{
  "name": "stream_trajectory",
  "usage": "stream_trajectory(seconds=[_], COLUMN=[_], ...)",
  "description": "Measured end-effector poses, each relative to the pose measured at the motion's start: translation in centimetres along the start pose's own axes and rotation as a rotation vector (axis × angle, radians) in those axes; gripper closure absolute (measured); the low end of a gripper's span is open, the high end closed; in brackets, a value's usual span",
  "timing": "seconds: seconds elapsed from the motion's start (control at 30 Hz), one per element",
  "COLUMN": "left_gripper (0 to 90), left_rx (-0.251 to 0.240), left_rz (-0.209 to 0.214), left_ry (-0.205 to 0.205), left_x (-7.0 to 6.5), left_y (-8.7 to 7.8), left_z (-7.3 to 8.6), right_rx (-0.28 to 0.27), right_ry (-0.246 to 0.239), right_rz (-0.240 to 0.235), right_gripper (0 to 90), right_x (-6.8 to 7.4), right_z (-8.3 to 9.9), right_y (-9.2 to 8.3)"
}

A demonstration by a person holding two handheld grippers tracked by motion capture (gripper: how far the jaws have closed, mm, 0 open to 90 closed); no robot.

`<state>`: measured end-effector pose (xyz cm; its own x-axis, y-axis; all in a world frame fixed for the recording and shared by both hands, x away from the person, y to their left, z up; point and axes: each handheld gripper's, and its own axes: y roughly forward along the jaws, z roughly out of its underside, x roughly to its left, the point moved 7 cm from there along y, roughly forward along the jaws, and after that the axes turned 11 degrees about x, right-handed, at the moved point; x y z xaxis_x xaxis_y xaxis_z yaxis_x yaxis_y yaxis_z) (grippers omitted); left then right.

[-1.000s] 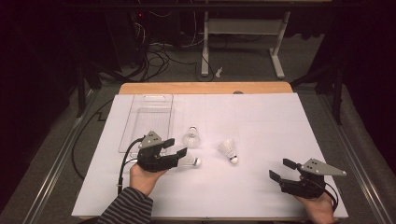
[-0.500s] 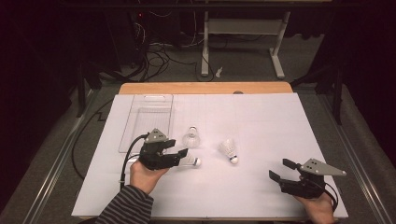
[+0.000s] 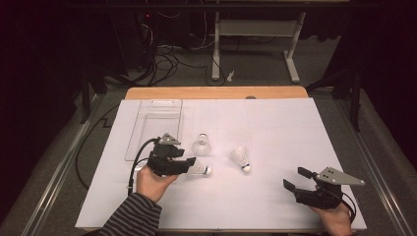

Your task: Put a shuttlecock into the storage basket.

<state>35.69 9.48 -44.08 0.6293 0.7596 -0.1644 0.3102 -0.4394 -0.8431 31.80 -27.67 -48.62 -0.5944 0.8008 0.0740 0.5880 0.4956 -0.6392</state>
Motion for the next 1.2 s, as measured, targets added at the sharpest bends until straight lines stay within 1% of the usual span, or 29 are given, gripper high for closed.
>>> stream_trajectory(seconds=[0.3, 0.43, 0.67, 0.8, 0.97, 1.07, 1.2], left_gripper=[47.8, 47.5, 47.4, 47.5, 48.1, 48.1, 48.7], left_rx=[0.046, 0.068, 0.115, 0.134, 0.159, 0.176, 0.201], left_rz=[-0.003, -0.021, -0.024, -0.020, -0.017, -0.026, -0.022], left_ry=[-0.012, -0.005, -0.003, -0.005, -0.004, -0.004, -0.002], left_x=[0.1, 0.1, 0.1, 0.2, 0.1, 0.0, -0.2], left_y=[0.1, 0.2, 0.5, 0.6, 0.8, 1.0, 1.3], left_z=[0.1, 0.0, 0.1, 0.1, 0.0, -0.1, -0.1], right_rx=[0.001, 0.002, 0.003, 0.004, 0.005, 0.005, 0.007], right_ry=[0.001, -0.003, -0.003, -0.002, -0.003, -0.002, -0.003], right_rz=[0.000, 0.000, -0.001, -0.001, -0.001, -0.001, -0.001], right_gripper=[26.9, 26.9, 26.9, 26.9, 26.9, 26.9, 26.9], right_x=[0.0, 0.0, 0.0, 0.0, 0.0, 0.0, 0.0], right_z=[0.0, 0.0, 0.0, 0.0, 0.0, 0.0, 0.0], right_y=[0.0, 0.0, 0.0, 0.1, 0.1, 0.1, 0.1])
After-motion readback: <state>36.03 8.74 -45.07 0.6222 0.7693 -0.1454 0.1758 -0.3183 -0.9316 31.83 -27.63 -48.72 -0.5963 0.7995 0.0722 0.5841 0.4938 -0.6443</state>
